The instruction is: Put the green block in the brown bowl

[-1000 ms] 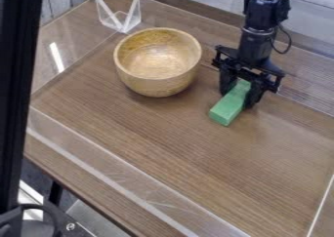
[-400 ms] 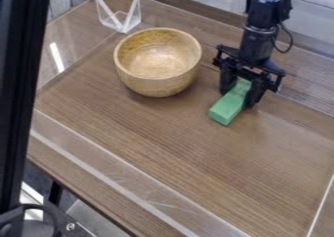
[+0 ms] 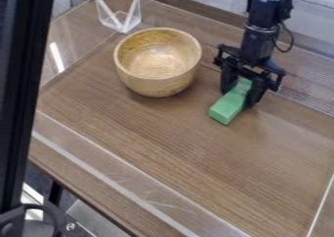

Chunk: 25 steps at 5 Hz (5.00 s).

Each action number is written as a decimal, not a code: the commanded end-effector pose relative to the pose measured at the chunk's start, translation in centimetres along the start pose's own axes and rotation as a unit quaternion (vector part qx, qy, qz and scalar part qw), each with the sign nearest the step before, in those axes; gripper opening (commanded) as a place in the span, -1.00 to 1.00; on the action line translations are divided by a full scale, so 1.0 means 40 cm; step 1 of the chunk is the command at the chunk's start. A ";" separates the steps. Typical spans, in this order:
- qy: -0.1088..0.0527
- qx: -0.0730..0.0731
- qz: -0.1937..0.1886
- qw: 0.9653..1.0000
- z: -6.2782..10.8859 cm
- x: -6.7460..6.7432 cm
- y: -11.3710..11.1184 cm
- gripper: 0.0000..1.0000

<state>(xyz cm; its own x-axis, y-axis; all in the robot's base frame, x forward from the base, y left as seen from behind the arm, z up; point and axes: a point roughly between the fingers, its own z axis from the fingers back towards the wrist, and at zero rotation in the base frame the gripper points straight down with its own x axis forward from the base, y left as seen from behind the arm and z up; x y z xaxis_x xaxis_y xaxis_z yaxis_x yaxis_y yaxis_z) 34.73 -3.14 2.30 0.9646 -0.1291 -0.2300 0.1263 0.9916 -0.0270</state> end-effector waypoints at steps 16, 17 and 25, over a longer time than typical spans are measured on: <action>-0.062 -0.016 0.119 0.991 0.110 -0.138 0.341 -1.00; -0.063 -0.019 0.120 0.991 0.102 -0.133 0.346 -1.00; -0.159 -0.035 0.114 0.980 0.309 -0.214 0.333 1.00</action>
<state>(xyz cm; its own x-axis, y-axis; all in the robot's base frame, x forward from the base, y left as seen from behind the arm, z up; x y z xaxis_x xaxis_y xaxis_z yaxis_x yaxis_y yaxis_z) 30.77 10.83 13.86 0.9932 0.1161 0.0103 -0.1145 0.9887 -0.0967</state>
